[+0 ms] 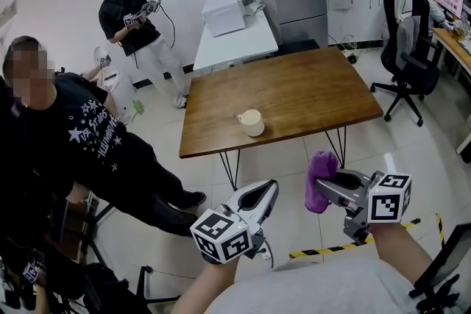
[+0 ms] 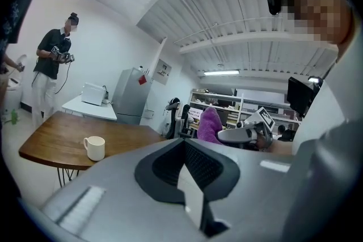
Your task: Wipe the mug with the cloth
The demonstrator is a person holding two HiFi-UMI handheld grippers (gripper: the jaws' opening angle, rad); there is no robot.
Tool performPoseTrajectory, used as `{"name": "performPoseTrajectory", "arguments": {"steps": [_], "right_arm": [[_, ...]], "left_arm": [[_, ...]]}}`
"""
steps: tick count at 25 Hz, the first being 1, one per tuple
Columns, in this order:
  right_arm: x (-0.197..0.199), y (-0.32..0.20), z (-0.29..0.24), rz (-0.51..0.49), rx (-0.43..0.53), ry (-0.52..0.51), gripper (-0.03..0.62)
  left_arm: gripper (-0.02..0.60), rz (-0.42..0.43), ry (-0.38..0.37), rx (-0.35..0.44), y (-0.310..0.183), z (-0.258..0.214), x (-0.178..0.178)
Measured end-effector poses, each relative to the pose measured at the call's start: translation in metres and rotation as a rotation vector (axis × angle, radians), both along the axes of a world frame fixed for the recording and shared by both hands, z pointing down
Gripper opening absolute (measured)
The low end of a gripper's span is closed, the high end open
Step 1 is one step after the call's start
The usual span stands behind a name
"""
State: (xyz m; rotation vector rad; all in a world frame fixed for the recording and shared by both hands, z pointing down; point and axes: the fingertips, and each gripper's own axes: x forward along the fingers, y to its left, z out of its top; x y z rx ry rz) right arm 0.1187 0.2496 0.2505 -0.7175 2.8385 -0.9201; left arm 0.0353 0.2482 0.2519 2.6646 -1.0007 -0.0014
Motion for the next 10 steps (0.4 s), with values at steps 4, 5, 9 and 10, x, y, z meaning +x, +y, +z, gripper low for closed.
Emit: {"name": "performPoseTrajectory", "arguments": {"steps": [4, 5, 9, 10], "right_arm": [[-0.009, 0.003, 0.000, -0.004, 0.003, 0.006, 0.106], [-0.012, 0.004, 0.000, -0.006, 0.004, 0.007, 0.106], [-0.015, 0.004, -0.001, -0.017, 0.007, 0.002, 0.106], [-0.015, 0.004, -0.001, -0.020, 0.007, 0.002, 0.106]], "left_arm": [[0.000, 0.004, 0.009, -0.007, 0.003, -0.001, -0.006], [0.000, 0.003, 0.007, -0.008, 0.005, 0.000, -0.009], [0.000, -0.007, 0.002, -0.008, 0.006, -0.001, -0.011], [0.000, -0.009, 0.002, -0.008, 0.006, -0.001, -0.011]]}}
